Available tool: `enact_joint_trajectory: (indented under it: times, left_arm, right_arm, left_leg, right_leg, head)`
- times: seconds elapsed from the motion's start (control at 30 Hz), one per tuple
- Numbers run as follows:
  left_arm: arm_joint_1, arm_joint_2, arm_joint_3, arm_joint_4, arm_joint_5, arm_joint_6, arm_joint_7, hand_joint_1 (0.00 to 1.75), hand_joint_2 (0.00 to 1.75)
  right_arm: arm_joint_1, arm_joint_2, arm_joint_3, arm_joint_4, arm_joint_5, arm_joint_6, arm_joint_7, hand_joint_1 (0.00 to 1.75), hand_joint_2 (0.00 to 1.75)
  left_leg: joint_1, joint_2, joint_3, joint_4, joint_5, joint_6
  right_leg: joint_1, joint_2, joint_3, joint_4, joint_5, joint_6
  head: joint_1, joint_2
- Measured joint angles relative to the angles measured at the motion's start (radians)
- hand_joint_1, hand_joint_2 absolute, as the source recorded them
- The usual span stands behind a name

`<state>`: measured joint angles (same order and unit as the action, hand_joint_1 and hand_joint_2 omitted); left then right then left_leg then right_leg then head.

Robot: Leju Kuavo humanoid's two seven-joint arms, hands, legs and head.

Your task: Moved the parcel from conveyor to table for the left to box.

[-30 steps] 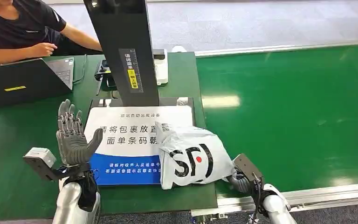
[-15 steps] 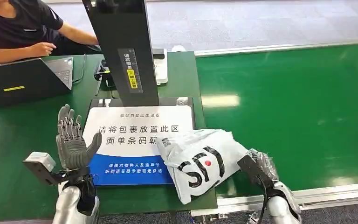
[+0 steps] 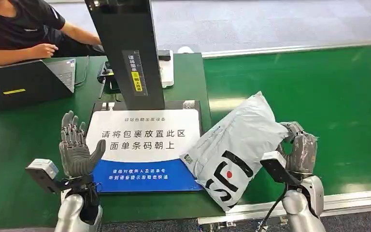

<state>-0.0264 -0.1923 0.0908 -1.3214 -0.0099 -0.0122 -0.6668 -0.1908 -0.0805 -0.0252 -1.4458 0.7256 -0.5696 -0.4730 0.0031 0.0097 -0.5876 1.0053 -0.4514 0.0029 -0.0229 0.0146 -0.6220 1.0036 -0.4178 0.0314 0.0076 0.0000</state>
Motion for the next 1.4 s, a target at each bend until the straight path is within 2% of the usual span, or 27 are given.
enact_joint_trajectory:
  times: [0.73, 0.87, 1.03, 1.23, 1.4]
  left_arm:
    - [-0.002, 0.01, 0.0, 0.0, 0.001, 0.0, 0.0, 0.0, 1.75]
    - [-0.003, 0.01, 0.0, 0.001, 0.007, -0.003, -0.001, 0.0, 1.75]
    - [-0.023, 0.01, -0.005, 0.006, 0.008, -0.019, -0.018, 0.0, 1.75]
    - [-0.057, 0.01, -0.014, 0.006, 0.008, -0.018, -0.011, 0.0, 1.75]
    - [-0.059, 0.01, -0.018, 0.006, 0.008, -0.017, -0.011, 0.0, 1.75]
  right_arm:
    - [0.001, 0.001, 0.02, -0.055, -0.013, -0.021, -0.013, 1.75, 1.75]
    - [0.0, 0.001, 0.034, -0.046, -0.029, 0.025, -0.021, 1.75, 1.75]
    - [-0.009, 0.003, 0.126, 0.019, 0.026, 0.075, -0.076, 1.75, 1.75]
    - [-0.078, 0.007, 0.271, 0.105, 0.029, 0.107, -0.059, 1.75, 1.75]
    - [-0.101, 0.007, 0.31, 0.14, 0.027, 0.107, -0.059, 1.75, 1.75]
  left_leg:
    - [0.0, 0.0, -0.001, 0.0, 0.0, 0.0]
    - [0.0, 0.0, -0.001, 0.0, 0.0, 0.0]
    - [0.0, 0.0, -0.001, 0.0, 0.0, 0.0]
    - [0.0, 0.001, 0.0, 0.0, 0.001, -0.001]
    - [0.0, 0.001, 0.0, 0.0, 0.001, -0.001]
  right_leg:
    - [0.0, 0.0, -0.001, 0.0, 0.0, 0.0]
    - [0.0, 0.0, -0.001, 0.0, 0.0, 0.0]
    - [0.0, 0.0, -0.001, 0.0, 0.0, 0.0]
    - [0.0, 0.0, -0.001, 0.0, 0.001, -0.001]
    - [0.0, 0.0, -0.001, 0.0, 0.0, -0.001]
  head:
    - [0.001, 0.0]
    - [0.0, 0.0]
    - [0.0, 0.0]
    - [0.001, 0.0]
    - [0.001, 0.0]
